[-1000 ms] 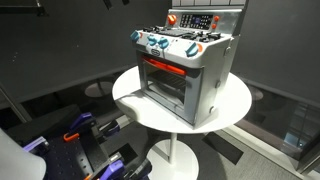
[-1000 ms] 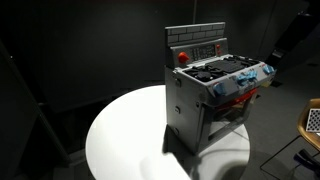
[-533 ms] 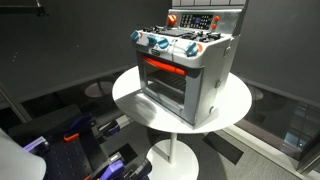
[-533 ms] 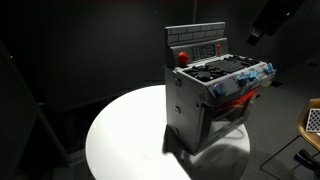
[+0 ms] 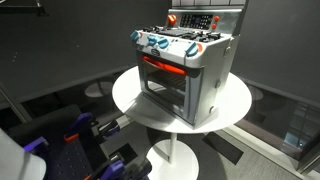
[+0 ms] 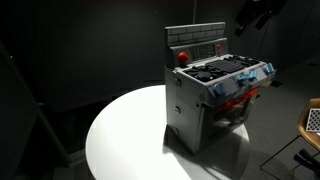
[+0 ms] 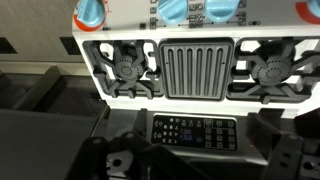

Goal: Push the top orange button on the right side of the stoves button display

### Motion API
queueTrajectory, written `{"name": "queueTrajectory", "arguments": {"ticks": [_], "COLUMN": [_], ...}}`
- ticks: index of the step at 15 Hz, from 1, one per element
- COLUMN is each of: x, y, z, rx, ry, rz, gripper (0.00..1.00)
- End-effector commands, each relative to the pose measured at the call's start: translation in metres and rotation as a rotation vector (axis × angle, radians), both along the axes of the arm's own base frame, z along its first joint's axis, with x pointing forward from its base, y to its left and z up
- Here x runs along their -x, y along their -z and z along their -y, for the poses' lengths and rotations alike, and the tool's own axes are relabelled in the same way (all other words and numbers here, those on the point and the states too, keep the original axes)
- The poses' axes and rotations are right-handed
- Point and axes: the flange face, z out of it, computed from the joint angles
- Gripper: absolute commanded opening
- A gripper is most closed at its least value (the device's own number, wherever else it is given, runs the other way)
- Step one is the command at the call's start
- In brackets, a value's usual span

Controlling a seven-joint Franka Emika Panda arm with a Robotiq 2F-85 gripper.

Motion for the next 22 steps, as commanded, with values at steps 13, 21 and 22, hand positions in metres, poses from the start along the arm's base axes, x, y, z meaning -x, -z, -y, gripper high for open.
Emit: {"name": "queueTrajectory", "arguments": {"ticks": [13,21,22], "x": [-0.099,-0.132,-0.135], "y": [0.032,0.055,0.057], "z": [0.082,0.106,0.107], "rx": [0.016,-0.001,-0.002], "ry": [0.281,0.353,0.357], "rz": [0.045,0.023,0.022], "gripper": [1.0,1.0,1.0]}}
